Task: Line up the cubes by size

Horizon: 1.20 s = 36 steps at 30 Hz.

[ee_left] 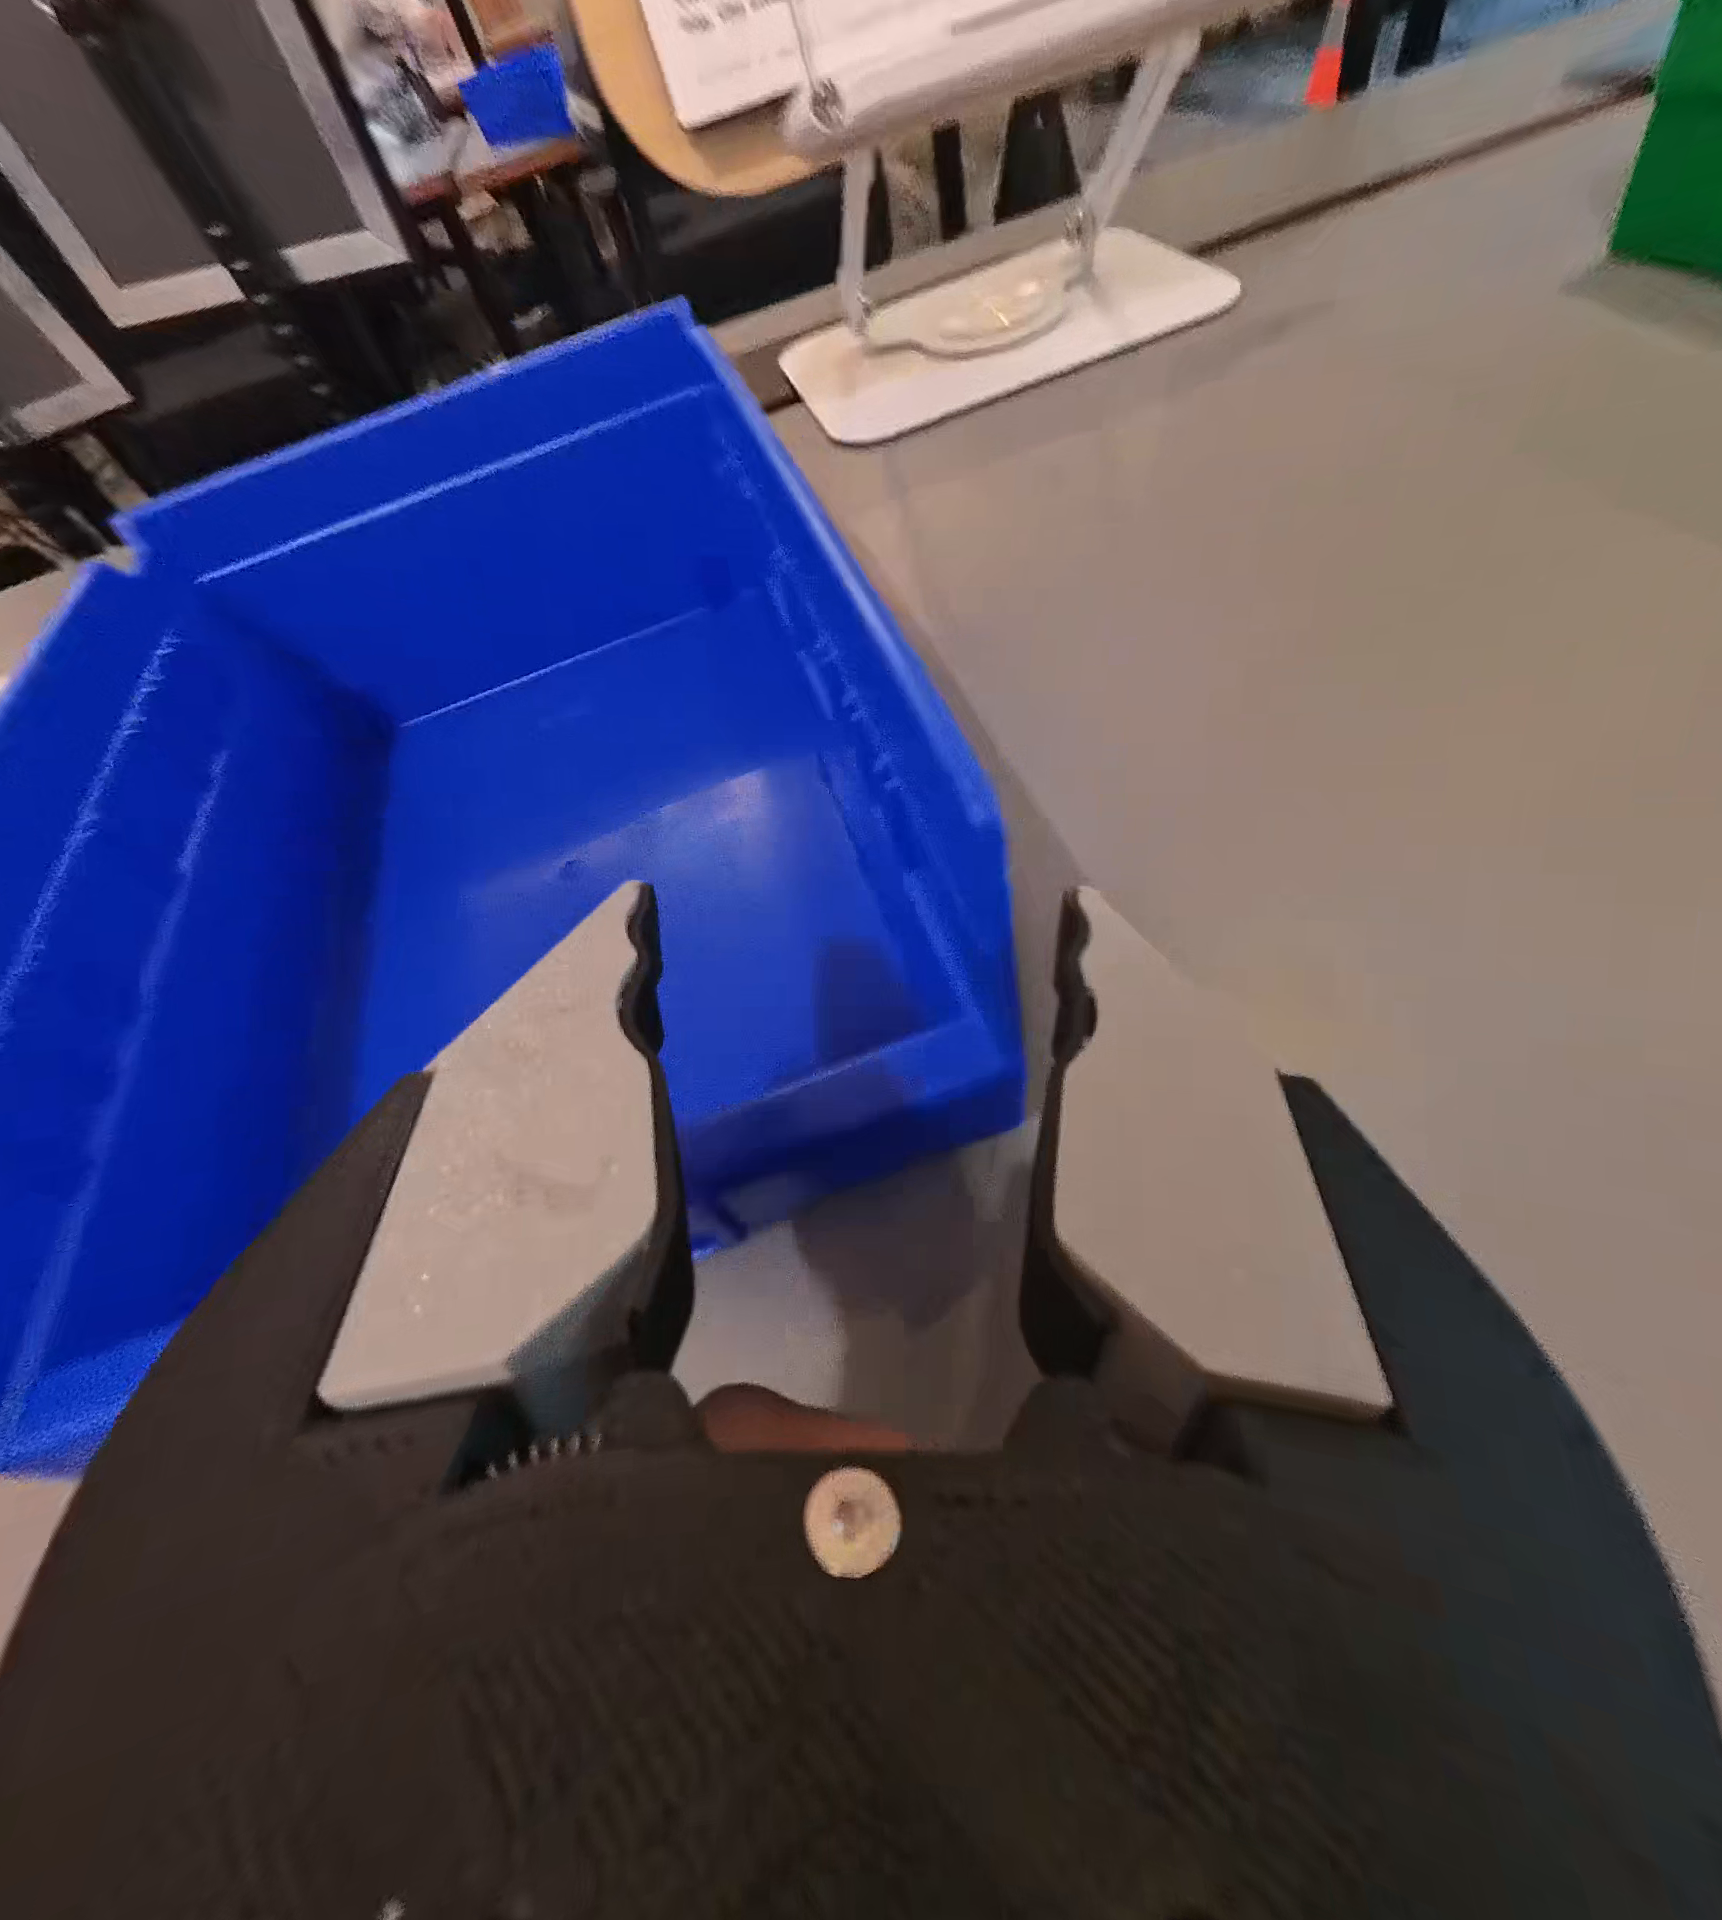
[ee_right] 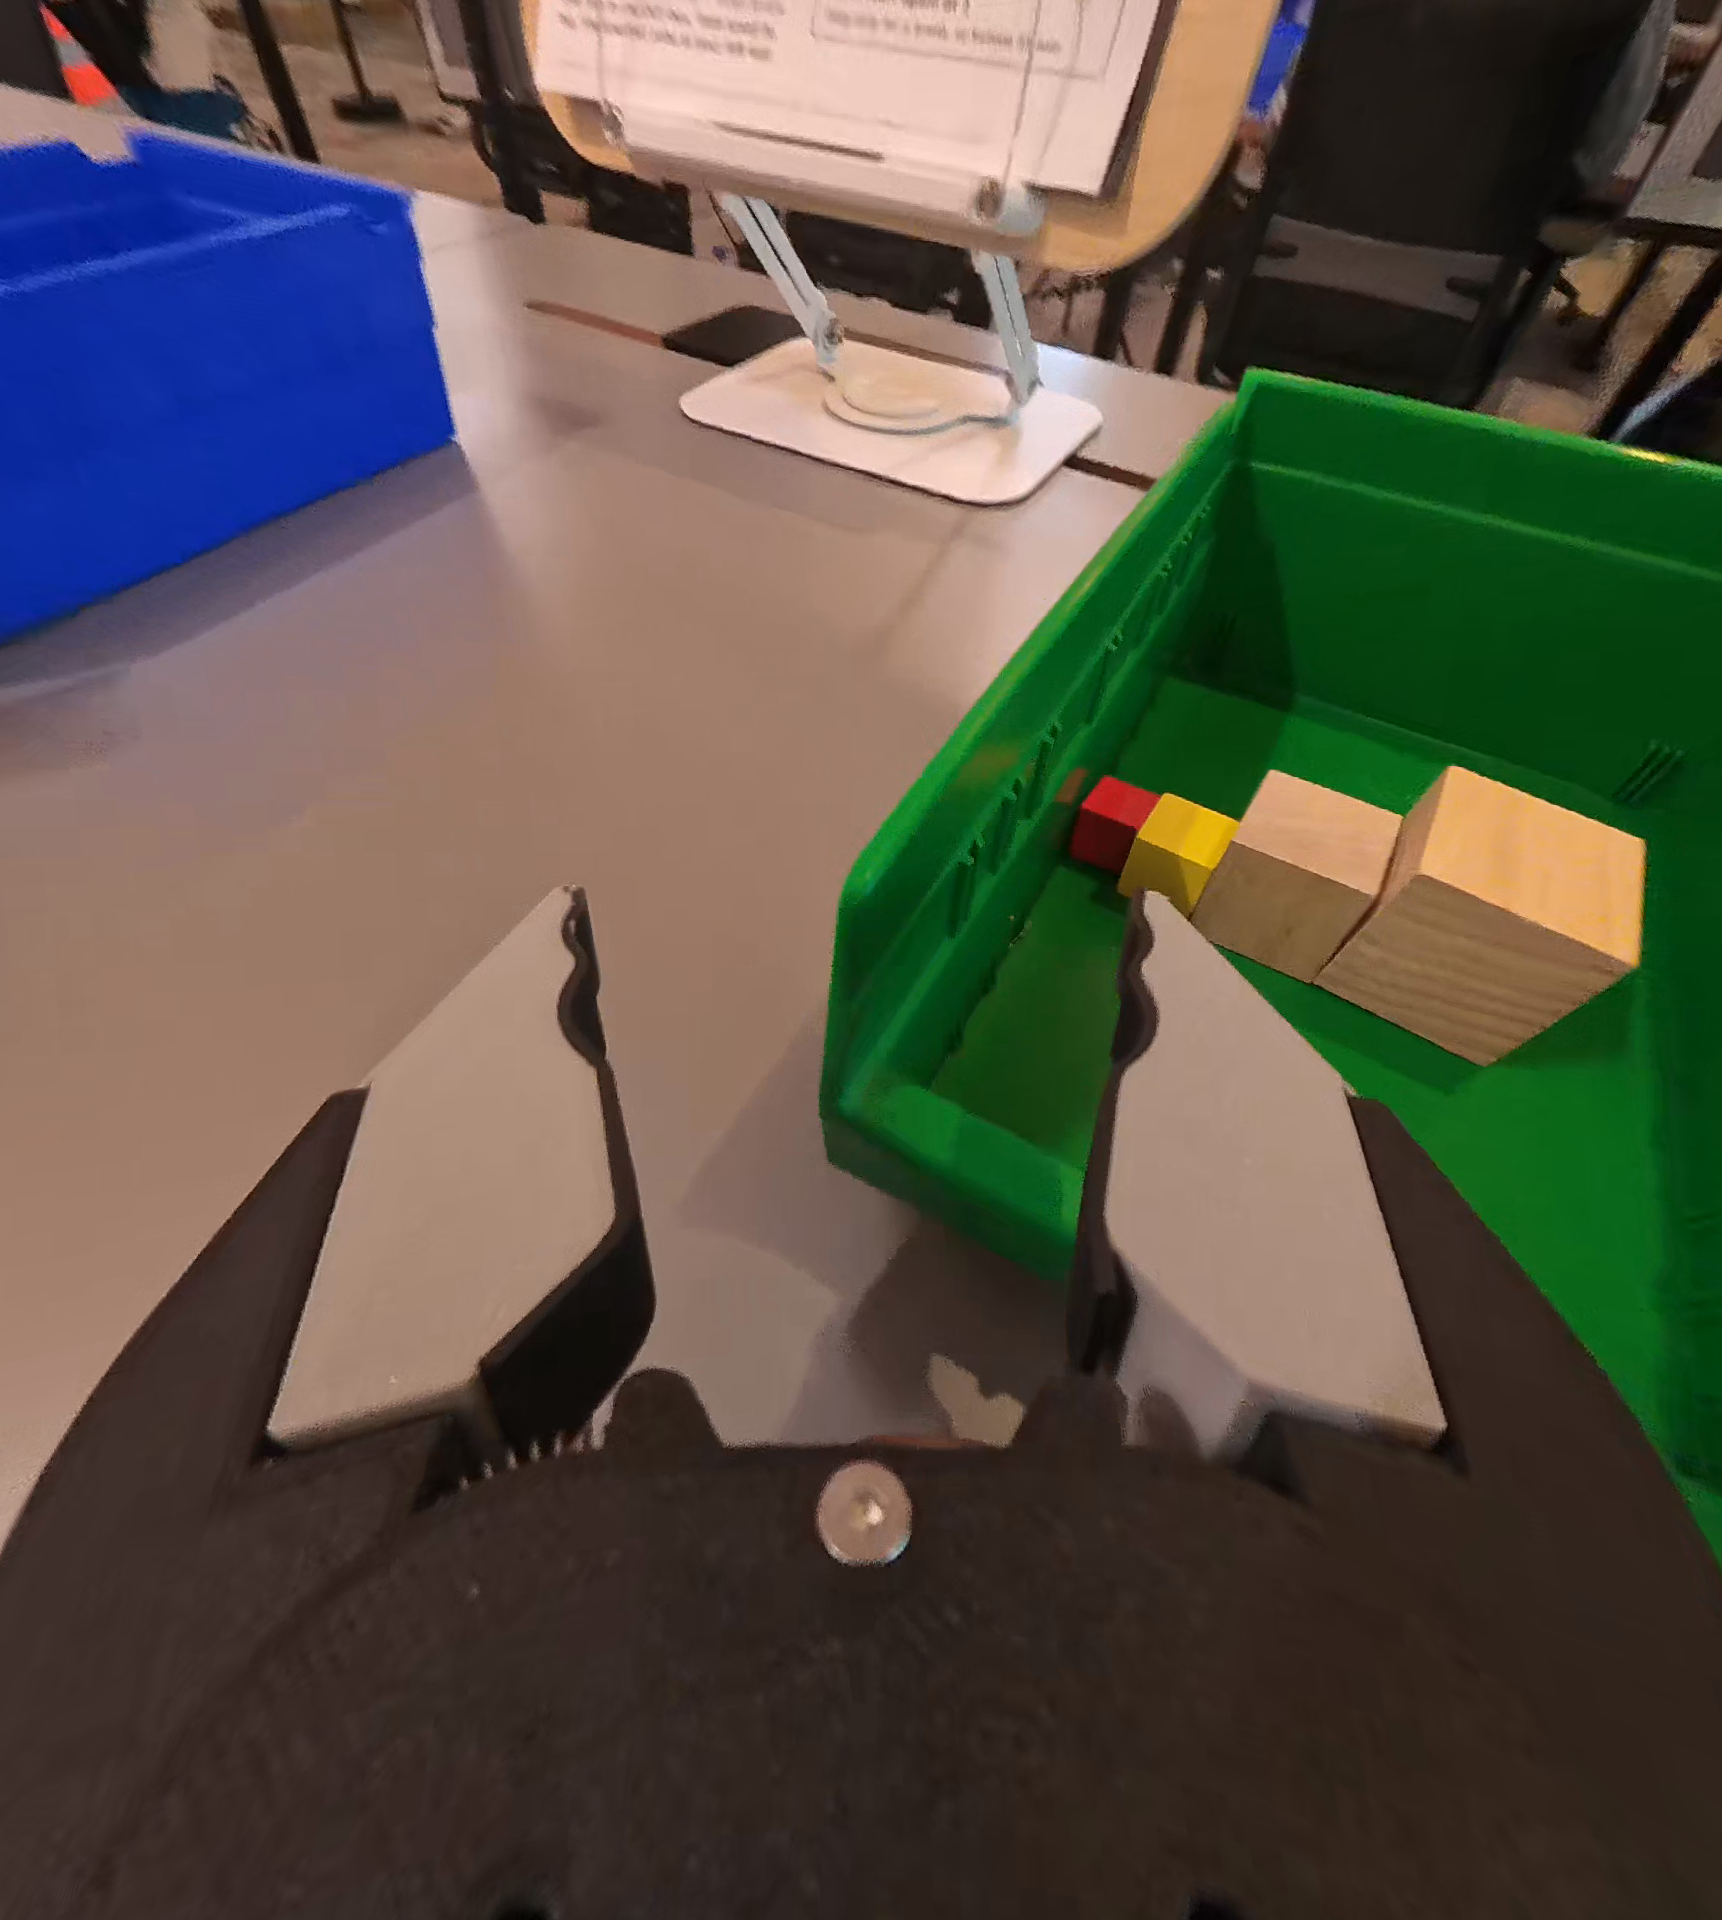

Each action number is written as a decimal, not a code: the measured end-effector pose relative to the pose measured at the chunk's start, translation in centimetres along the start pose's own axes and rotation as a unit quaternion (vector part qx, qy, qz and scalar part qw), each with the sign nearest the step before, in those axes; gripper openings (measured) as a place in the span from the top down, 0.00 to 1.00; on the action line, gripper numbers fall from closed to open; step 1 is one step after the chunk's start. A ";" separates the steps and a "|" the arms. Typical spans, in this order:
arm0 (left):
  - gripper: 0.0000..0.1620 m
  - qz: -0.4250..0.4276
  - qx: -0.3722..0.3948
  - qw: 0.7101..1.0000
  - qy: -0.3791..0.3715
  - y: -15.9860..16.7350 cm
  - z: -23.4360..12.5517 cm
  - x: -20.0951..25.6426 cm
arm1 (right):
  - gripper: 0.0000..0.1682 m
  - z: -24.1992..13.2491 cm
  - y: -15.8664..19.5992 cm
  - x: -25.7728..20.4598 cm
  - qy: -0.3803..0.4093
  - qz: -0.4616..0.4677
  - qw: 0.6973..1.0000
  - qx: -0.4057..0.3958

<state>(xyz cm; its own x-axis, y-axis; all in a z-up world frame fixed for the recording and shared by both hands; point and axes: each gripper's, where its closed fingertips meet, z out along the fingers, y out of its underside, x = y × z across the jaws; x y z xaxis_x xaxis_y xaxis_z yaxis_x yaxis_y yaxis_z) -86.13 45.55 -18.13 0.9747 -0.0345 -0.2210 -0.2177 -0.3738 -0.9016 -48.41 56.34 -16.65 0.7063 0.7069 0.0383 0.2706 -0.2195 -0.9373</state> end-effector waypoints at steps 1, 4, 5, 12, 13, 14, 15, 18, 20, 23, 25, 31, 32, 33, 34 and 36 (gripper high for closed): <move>0.54 0.008 -0.010 1.000 0.005 -0.1 0.7 0.5 | 0.42 0.8 0.2 0.1 0.011 -0.004 1.000 -0.013; 0.58 0.063 -0.035 0.996 -0.047 0.1 2.7 -0.2 | 0.66 2.4 1.1 1.0 0.050 -0.035 0.997 -0.050; 0.53 0.084 -0.042 0.993 -0.065 0.3 3.2 -0.6 | 0.77 2.6 1.2 1.5 0.066 -0.052 0.995 -0.052; 0.98 0.077 -0.015 0.995 -0.055 -0.3 2.9 -1.9 | 0.92 1.3 1.7 2.4 0.089 -0.071 0.991 -0.070; 0.98 0.073 -0.009 0.996 -0.048 -0.3 2.4 -2.2 | 0.92 0.8 1.8 2.2 0.076 -0.070 0.992 -0.068; 0.98 0.067 -0.001 0.997 -0.042 -0.4 1.7 -2.5 | 0.92 0.4 1.9 1.8 0.062 -0.070 0.993 -0.066; 0.98 0.059 0.005 0.998 -0.035 -0.5 1.0 -2.8 | 0.92 -0.1 2.0 1.4 0.049 -0.072 0.994 -0.065; 0.99 0.024 0.032 0.999 -0.020 -1.5 -1.6 -3.9 | 0.92 -0.9 2.1 -0.7 0.008 -0.071 0.995 -0.064; 0.99 0.004 0.052 0.998 -0.019 -2.2 -3.4 -4.7 | 0.92 -0.8 1.8 -2.4 -0.012 -0.064 0.996 -0.061; 0.99 -0.002 0.073 0.997 -0.039 -3.6 -5.6 -5.9 | 0.91 0.5 1.1 -5.3 -0.030 -0.050 0.996 -0.060; 0.98 -0.008 0.091 0.994 -0.055 -4.7 -6.9 -6.8 | 0.90 2.1 0.5 -7.5 -0.024 -0.065 0.996 -0.063; 0.98 -0.018 0.133 0.988 -0.078 -7.0 -9.0 -7.7 | 0.85 8.9 -2.1 -17.0 -0.040 -0.122 0.989 -0.072; 0.98 -0.018 0.137 0.987 -0.079 -7.1 -9.0 -7.7 | 0.85 10.2 -2.6 -18.7 -0.044 -0.132 0.987 -0.075; 0.98 -0.019 0.138 0.987 -0.078 -7.2 -9.0 -7.6 | 0.85 11.5 -3.1 -20.4 -0.050 -0.137 0.986 -0.076; 0.98 -0.020 0.139 0.987 -0.076 -7.2 -8.9 -7.5 | 0.86 12.8 -3.7 -22.1 -0.059 -0.131 0.987 -0.072; 0.98 -0.030 0.143 0.987 -0.068 -7.3 -9.0 -7.6 | 0.86 15.1 -4.8 -25.6 -0.087 -0.102 0.989 -0.066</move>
<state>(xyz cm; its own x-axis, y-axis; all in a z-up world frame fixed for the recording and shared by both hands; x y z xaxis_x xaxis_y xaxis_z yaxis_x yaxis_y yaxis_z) -91.51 40.20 -6.51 0.9745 0.1129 -0.1938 -0.1836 -0.0943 -0.9785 -77.67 49.43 -18.36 0.5081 0.8479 0.1515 0.4871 -0.1378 -0.8624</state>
